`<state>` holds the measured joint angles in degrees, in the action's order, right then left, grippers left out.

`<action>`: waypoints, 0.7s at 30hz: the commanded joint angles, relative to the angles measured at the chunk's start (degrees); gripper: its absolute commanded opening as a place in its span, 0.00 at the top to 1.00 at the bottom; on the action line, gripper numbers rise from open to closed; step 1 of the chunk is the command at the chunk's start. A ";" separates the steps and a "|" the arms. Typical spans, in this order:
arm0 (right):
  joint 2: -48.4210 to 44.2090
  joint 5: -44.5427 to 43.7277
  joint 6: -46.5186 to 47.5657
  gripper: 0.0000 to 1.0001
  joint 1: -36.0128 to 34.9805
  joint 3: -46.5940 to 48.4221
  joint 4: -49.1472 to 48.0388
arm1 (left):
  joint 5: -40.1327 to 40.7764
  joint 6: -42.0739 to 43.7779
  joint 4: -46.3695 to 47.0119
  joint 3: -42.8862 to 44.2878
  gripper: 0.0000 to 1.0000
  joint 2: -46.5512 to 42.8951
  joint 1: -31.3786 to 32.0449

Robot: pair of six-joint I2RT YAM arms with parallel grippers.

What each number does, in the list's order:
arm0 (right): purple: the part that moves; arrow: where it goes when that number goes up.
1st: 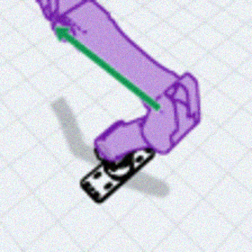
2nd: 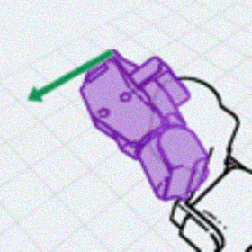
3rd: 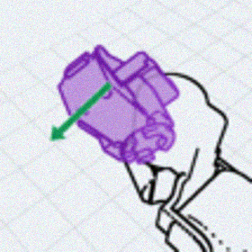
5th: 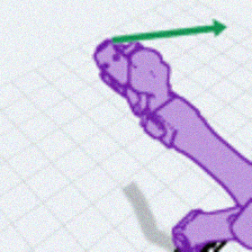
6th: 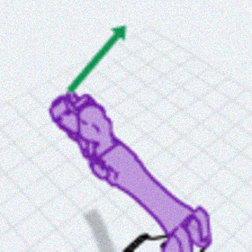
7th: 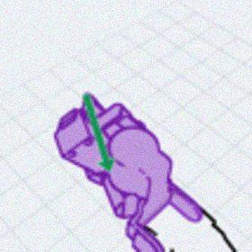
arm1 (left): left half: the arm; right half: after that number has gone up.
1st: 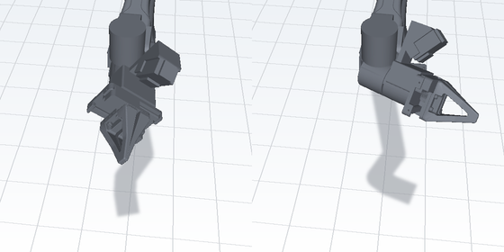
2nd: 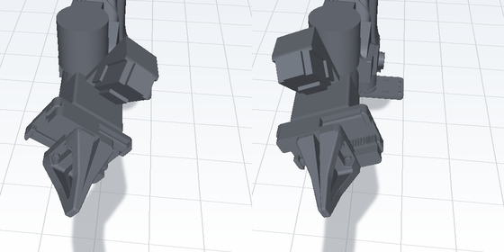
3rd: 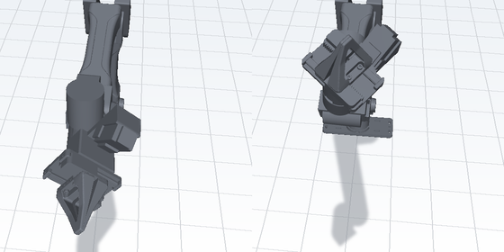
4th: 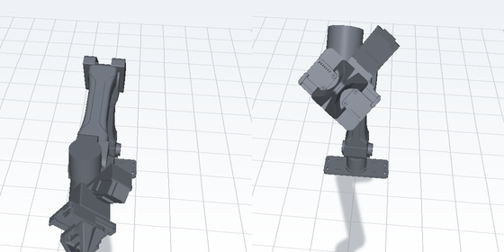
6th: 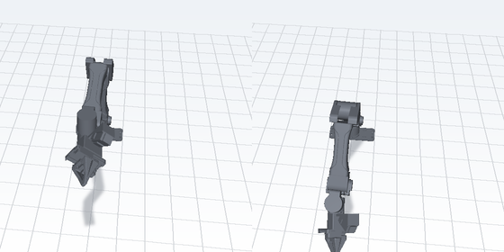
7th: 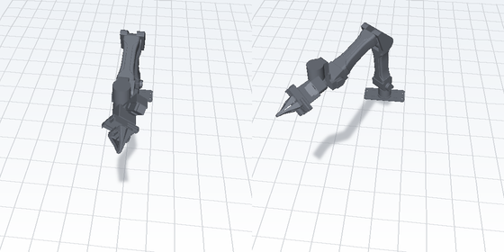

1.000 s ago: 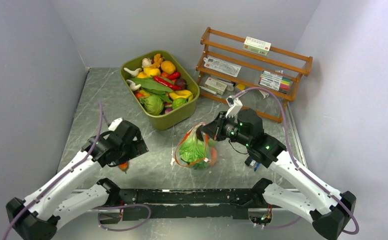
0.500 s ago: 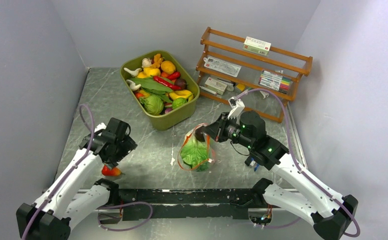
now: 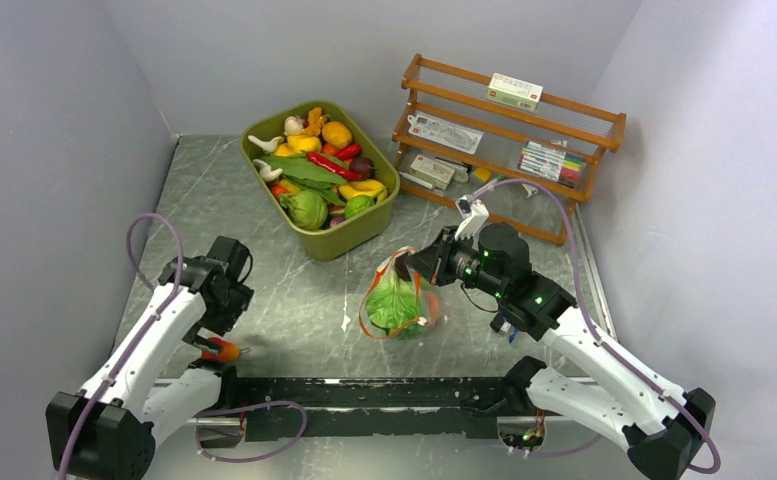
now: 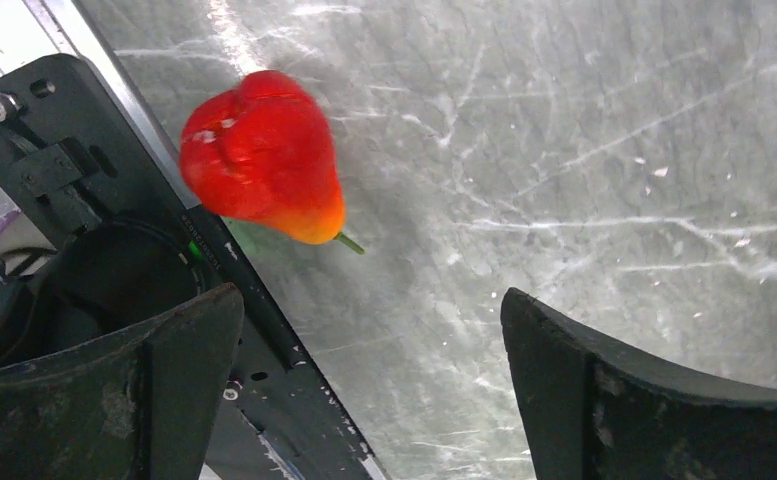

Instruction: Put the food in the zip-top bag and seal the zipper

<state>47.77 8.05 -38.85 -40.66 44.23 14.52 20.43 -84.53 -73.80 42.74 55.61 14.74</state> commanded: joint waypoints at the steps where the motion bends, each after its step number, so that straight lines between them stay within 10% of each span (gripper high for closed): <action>1: -0.12 -1.16 1.04 1.00 0.35 -0.08 -2.57 | -0.73 -3.58 -3.58 0.36 0.01 -0.81 -2.63; 21: -0.57 -0.72 1.40 1.00 0.34 -0.11 -2.62 | -2.87 -2.49 9.03 -7.14 0.05 2.38 -17.01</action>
<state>48.12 7.68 -38.28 -40.60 43.75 14.00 19.51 -89.69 -69.56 37.80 57.32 2.13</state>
